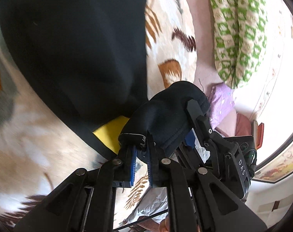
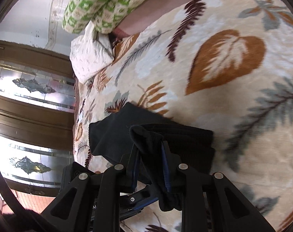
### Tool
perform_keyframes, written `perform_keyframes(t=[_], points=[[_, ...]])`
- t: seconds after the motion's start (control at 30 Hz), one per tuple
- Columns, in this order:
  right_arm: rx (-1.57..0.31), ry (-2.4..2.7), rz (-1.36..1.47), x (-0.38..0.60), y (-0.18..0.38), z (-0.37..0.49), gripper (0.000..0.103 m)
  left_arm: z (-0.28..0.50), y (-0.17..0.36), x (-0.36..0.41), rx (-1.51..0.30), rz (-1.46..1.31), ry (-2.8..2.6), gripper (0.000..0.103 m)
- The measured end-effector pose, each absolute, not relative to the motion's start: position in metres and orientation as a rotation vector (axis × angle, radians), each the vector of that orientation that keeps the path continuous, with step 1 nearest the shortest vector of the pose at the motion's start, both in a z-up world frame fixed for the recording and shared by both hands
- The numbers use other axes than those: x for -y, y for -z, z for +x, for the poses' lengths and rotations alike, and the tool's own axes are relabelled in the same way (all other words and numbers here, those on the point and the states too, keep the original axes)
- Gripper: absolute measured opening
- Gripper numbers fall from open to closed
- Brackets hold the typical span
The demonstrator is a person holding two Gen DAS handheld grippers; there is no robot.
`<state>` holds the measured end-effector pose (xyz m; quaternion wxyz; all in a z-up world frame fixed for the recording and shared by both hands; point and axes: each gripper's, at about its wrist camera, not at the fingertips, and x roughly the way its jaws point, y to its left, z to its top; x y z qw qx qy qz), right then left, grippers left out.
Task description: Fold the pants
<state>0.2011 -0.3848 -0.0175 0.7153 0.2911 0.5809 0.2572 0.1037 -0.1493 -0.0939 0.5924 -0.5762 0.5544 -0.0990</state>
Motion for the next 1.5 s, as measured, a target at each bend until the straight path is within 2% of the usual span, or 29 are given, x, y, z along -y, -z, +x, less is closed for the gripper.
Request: perform_keyframes(t=[0.77,1.23,1.33,1.5], points=[[-1.412,-0.535,0.603,0.279,0.054,0.221,0.028,0.096,0.116,0.074,-1.313,-1.465,0.185,0.008],[-1.364,-0.540,0.618,0.281,0.023,0.210,0.039,0.101,0.078,0.042,-1.299,-1.288,0.194,0.008],[-1.344,-0.545,0.631,0.283,0.022,0.207,0.040,0.103,0.082,0.047,-1.328,-1.264,0.220,0.017],[-1.349,-0.484,0.608,0.293,0.032,0.208,0.042,0.106,0.104,0.089,-1.411,-1.310,0.292,0.018]])
